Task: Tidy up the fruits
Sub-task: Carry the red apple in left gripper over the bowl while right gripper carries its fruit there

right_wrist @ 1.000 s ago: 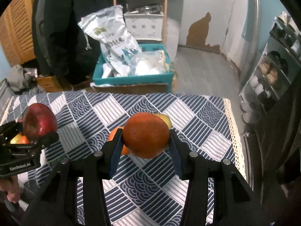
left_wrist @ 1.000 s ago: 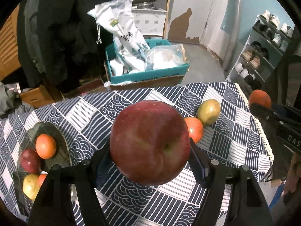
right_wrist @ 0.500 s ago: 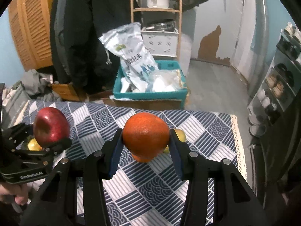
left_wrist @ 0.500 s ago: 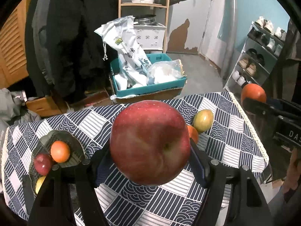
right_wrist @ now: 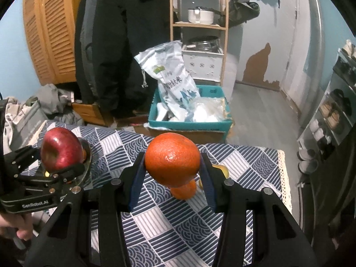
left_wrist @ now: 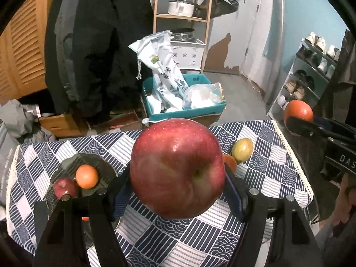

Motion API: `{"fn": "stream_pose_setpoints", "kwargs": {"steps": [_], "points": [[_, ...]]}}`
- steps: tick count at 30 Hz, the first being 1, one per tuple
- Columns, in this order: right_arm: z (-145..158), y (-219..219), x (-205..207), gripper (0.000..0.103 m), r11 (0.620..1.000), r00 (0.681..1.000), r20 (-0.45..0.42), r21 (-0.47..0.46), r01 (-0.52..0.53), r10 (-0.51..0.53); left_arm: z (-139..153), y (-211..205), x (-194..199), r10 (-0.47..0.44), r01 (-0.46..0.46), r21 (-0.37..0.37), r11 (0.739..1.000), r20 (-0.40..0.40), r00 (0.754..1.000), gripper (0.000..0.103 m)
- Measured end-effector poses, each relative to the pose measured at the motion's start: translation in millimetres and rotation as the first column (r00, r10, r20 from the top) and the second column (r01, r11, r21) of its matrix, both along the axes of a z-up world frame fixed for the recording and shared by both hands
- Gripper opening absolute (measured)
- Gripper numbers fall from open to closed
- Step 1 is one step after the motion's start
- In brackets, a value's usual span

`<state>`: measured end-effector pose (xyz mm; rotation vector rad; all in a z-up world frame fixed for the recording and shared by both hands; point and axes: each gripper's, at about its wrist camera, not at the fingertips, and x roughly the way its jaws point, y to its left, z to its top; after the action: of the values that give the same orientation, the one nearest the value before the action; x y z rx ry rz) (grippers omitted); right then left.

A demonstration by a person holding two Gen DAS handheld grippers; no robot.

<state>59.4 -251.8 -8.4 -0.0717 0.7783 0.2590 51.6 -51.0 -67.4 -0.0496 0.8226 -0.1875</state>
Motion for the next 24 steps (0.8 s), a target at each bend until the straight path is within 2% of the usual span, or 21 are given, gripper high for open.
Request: {"fn": "stream_pose_setpoints", "kwargs": {"steps": [10,24], "points": [[-3.5,26.9,3.4,0.047,0.998,0.998,-0.017,0.015,-0.053,0.053,7.8,21.6,-9.1,0.037,-0.036,-0.012,0.999,0.013,0.999,0.075],[-12.4,79.9,9.0,0.047,0.99,0.989,-0.046,0.008,-0.143,0.143,-3.6,63.3,-11.4,0.116,-0.116,-0.027,0.993,-0.008,0.993,0.075]]}}
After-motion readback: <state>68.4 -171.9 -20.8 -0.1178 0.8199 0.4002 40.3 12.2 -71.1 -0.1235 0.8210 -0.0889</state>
